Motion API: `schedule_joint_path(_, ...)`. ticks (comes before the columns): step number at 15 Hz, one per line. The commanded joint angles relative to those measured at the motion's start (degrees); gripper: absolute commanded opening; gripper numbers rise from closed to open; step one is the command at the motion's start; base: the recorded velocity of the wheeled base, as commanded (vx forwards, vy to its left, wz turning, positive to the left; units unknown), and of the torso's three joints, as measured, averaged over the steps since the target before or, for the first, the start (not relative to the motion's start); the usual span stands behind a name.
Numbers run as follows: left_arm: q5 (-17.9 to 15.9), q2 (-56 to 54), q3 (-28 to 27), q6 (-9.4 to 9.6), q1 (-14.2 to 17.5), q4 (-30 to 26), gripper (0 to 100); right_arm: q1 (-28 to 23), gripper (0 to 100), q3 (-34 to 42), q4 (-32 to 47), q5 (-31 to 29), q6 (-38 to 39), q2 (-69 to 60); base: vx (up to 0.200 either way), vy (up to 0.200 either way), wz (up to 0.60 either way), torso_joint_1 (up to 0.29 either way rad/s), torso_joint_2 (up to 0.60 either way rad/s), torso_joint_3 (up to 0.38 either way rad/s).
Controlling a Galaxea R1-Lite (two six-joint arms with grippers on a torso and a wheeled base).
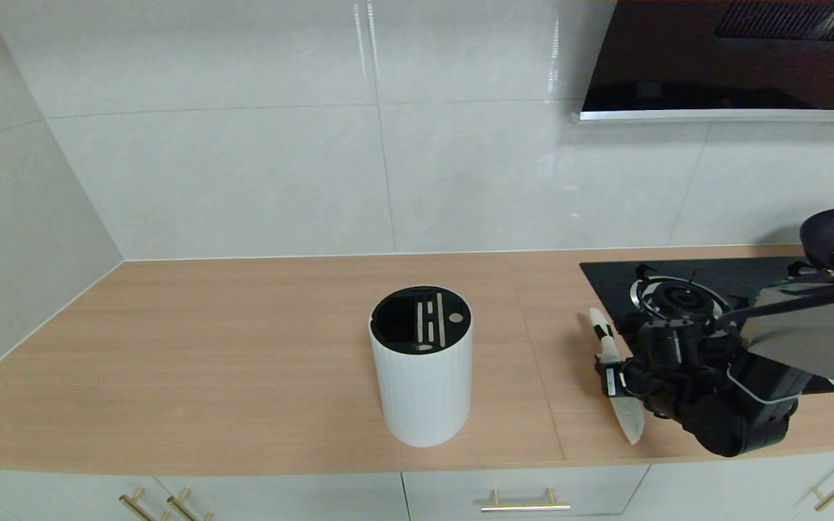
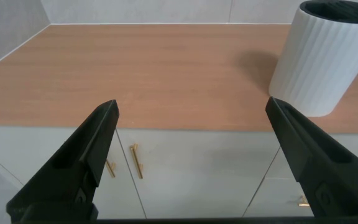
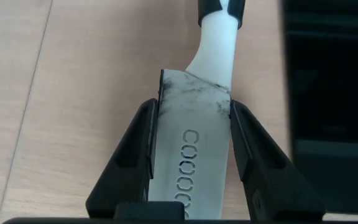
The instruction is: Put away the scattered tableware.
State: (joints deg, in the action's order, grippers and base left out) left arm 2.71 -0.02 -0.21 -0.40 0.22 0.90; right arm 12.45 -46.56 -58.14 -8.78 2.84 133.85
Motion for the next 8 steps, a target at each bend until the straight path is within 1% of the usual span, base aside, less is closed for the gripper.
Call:
schedule_joint_path(1,-1.1,0.0,-2.1,-0.13,0.0,1.2,100,0.0,0,0.1,-0.4,-1.1,-0.1,-5.0,0.000,0.000,0.00,0.000,0.00,0.000)
schedule_joint_path(2,-9.3,2.5,-7.6,-0.13,-0.5,-0.7,100,0.0,0,-0.8,0.0,-1.2,-0.3,-7.5,0.000,0.000,0.00,0.000,0.00,0.000)
schedule_joint_path(3,-13.8,6.3,-11.4,-0.04,-0.7,-2.8,100,0.0,0,-2.3,0.2,-1.2,-0.8,-8.3,0.000,0.000,0.00,0.000,0.00,0.000)
schedule_joint_path(4,-19.3,16.1,-19.7,-0.13,-0.7,-5.3,100,0.0,0,-6.1,2.9,-1.2,-2.0,-10.1,0.000,0.000,0.00,0.000,0.00,0.000)
schedule_joint_path(5,-21.6,23.9,-24.8,-0.13,-0.7,-5.1,100,0.0,0,-8.8,5.6,-1.2,-2.0,-11.4,0.000,0.000,0.00,0.000,0.00,0.000)
schedule_joint_path(6,-23.5,32.9,-30.8,0.40,-0.7,-5.1,100,0.1,0,-12.0,7.9,-1.2,-2.0,-12.3,0.000,0.000,0.00,0.000,0.00,0.000)
schedule_joint_path(7,-24.5,41.8,-36.4,1.02,-0.8,-5.0,100,0.2,0,-14.9,7.8,-1.3,-2.3,-12.4,0.000,0.000,0.00,0.000,0.00,0.000)
schedule_joint_path(8,-24.4,48.5,-40.7,1.19,-0.8,-4.7,100,0.6,0,-16.2,7.7,-1.4,-2.2,-13.1,0.000,0.000,0.00,0.000,0.00,0.000)
